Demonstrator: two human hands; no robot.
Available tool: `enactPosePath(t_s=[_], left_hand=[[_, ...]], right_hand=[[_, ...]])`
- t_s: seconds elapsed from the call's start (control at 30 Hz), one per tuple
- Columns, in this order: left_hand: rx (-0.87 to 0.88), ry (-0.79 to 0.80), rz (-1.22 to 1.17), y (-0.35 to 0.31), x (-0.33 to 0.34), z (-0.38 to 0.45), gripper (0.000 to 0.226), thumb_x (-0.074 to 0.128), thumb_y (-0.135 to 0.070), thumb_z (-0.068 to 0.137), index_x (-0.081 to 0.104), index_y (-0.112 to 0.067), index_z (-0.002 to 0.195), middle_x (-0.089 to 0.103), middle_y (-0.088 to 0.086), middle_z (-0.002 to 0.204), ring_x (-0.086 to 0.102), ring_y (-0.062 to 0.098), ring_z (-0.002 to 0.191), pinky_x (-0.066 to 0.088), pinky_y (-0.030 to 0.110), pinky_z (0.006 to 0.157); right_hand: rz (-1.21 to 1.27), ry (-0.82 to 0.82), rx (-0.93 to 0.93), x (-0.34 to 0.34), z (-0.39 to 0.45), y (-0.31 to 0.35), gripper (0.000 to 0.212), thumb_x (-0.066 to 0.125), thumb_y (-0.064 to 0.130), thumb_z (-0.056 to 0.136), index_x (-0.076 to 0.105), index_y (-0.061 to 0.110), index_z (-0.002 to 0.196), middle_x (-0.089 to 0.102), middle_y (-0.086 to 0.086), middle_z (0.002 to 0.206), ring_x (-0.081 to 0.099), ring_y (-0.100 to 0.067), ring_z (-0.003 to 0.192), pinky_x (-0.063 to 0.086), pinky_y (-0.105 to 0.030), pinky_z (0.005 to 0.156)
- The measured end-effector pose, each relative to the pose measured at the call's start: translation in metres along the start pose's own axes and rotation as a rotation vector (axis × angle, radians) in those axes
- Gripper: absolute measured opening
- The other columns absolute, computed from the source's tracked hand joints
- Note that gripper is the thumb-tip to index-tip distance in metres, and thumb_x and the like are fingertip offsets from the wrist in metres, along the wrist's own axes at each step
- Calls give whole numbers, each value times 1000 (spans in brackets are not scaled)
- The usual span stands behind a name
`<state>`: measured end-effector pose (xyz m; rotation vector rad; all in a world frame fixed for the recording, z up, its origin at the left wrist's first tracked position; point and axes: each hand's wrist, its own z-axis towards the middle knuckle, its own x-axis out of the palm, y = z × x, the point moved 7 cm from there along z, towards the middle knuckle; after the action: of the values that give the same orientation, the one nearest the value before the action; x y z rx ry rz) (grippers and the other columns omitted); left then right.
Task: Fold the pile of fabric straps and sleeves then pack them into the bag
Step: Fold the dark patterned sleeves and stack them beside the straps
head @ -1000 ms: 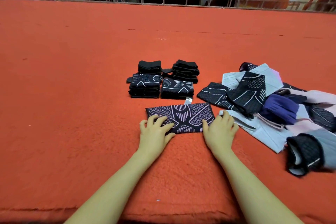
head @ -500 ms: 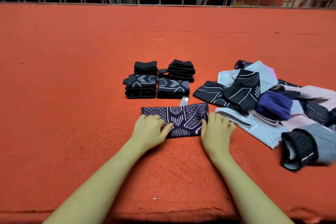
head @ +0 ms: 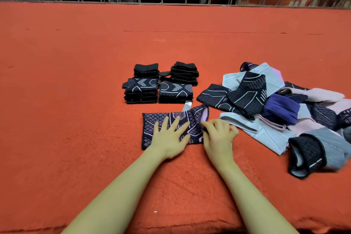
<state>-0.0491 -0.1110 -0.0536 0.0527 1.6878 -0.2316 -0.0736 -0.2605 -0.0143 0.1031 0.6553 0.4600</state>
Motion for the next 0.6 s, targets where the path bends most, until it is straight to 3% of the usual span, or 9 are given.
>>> enactPosePath(t_s=[0.13,0.3,0.4,0.47,0.53,0.6], left_hand=[[-6,-67,-39,12,-10,3,49,18,-46,102,13,-41,150,3,-8,160,-3,22,147,-6,46,116],[-180,-237,78,56,-25,-14,54,27,-43,101,21,-24,151,11,1,160,4,23,147,1,44,115],[-297,-270,94,74,-29,-26,59,32,-44,99,24,-16,150,14,10,159,11,31,145,8,44,114],[-338,-396,88,79,-33,-32,59,43,-40,93,44,-4,139,38,22,147,34,40,134,25,49,107],[-364,-465,81,80,-31,-35,60,56,-40,78,61,5,118,59,26,122,55,44,111,41,49,91],[-409,-452,43,80,-23,-36,57,67,-38,75,63,6,110,62,26,115,57,44,106,41,48,87]], right_hand=[[74,-21,-85,-3,6,13,21,56,23,83,73,20,95,63,1,94,51,-17,92,18,-31,80],[192,59,-201,20,13,42,25,52,19,84,73,17,98,71,-4,107,64,-21,104,24,-35,94],[220,199,-242,39,12,62,30,47,20,88,71,15,105,74,3,97,70,-17,92,26,-40,99],[144,348,-255,52,9,70,35,43,28,89,70,14,107,74,3,92,70,-15,91,31,-39,99],[111,490,-240,59,7,73,49,36,44,89,68,15,114,73,1,103,66,-14,103,36,-33,101],[250,621,-124,61,5,63,64,27,56,88,58,19,130,66,2,122,56,-13,118,30,-31,107]])
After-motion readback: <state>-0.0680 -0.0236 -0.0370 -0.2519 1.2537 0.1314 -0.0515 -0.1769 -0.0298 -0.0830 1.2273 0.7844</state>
